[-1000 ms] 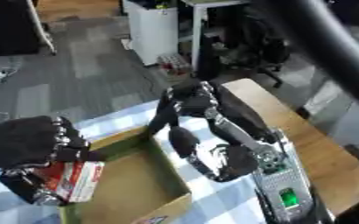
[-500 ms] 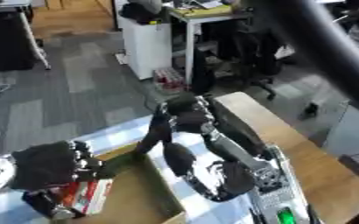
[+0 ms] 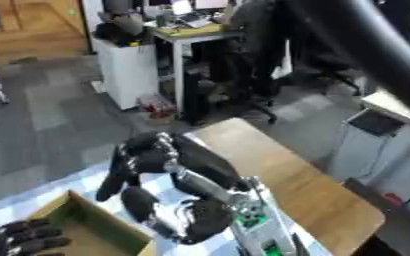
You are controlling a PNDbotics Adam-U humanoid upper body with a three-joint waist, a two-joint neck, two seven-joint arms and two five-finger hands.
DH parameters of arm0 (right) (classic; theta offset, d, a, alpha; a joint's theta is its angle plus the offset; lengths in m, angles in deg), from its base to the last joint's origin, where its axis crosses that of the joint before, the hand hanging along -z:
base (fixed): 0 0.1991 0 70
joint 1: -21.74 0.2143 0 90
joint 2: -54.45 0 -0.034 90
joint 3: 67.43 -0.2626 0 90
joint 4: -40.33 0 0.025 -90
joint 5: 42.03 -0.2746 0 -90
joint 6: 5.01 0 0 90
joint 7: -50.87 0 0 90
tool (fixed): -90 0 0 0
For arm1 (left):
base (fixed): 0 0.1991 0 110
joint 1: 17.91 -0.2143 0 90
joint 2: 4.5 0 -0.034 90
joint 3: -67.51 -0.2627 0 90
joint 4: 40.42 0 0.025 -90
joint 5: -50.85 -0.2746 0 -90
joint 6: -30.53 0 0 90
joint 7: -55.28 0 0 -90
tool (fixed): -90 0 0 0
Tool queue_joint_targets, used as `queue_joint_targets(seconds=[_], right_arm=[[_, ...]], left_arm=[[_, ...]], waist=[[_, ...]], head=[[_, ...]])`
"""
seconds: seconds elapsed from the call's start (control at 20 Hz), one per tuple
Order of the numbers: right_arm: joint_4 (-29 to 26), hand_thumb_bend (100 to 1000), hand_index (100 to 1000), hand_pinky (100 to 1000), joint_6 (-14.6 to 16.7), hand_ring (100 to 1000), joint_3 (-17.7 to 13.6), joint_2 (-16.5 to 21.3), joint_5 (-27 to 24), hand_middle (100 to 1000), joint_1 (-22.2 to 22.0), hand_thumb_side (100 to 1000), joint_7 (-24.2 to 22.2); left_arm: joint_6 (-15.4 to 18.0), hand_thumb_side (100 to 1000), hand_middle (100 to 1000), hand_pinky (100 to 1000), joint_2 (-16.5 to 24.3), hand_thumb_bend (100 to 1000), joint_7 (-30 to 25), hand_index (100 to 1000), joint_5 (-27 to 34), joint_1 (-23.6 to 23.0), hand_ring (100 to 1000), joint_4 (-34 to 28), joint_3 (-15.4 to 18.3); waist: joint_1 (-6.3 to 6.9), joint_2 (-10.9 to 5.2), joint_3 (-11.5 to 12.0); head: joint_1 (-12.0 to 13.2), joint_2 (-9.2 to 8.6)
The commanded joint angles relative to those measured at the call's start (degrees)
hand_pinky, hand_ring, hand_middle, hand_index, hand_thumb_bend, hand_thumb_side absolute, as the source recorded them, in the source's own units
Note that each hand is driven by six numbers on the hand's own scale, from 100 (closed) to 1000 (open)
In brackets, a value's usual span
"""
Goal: Pick up objects on the table and place them in the box.
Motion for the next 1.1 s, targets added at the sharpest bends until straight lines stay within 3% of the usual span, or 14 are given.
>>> queue_joint_targets(seconds=[0.05,0.15,0.25,0.6,0.75,0.9,0.95,1.1], right_arm=[[-0.77,100,639,389,1.51,355,-0.42,1.49,0.51,479,0.16,1000,-1.72],[-0.77,100,640,389,1.41,355,-0.53,1.96,0.8,480,-0.15,1000,-1.58],[-0.77,100,643,388,1.34,354,-0.61,2.36,1.07,480,-0.46,1000,-1.43],[-0.77,100,641,388,1.17,355,-1.03,3.35,1.87,480,-1.35,1000,-0.77],[-0.77,100,640,388,1.0,354,-1.39,3.49,2.19,480,-1.53,1000,-0.38],[-0.77,100,641,387,0.72,353,-2.21,4.03,2.69,479,-2.1,1000,0.61],[-0.77,100,640,387,0.63,353,-2.39,4.24,2.91,479,-2.34,1000,0.94],[-0.77,100,628,380,0.28,347,-3.32,5.26,3.34,470,-3.75,1000,3.37]], left_arm=[[-2.96,1000,1000,1000,3.85,122,-1.52,1000,8.13,-1.37,1000,-7.16,3.05],[-6.17,1000,1000,1000,5.55,130,-2.85,1000,13.43,-3.88,1000,-10.97,4.71],[-9.56,1000,1000,990,6.94,142,-4.51,1000,19.53,-6.23,989,-14.38,6.45],[-18.37,1000,970,889,10.16,145,-8.64,1000,39.25,-10.4,930,-24.41,12.77],[-22.43,1000,865,714,11.53,134,-6.31,920,47.29,-14.25,801,-30.33,16.06],[-26.46,1000,739,529,11.31,117,-2.51,771,53.61,-21.9,657,-37.96,19.44],[-26.5,1000,732,519,10.86,117,-1.69,763,54.62,-23.54,648,-38.91,19.99],[-23.45,964,599,389,6.77,103,1.62,662,56.25,-27.55,508,-39.71,21.14]], waist=[[-0.25,-0.7,0.46],[-0.31,-0.68,1.02],[-0.4,-0.7,1.48],[-0.66,-1.12,2.62],[-0.69,-1.06,3.28],[-0.96,-1.0,4.39],[-1.04,-1.07,4.64],[-1.87,-1.57,6.31]], head=[[-9.8,-3.3],[-13.05,-3.7],[-14.4,-3.51],[-11.85,-2.42],[-12.15,-2.66],[-15.11,-2.29],[-15.68,-2.21],[-18.05,-1.67]])
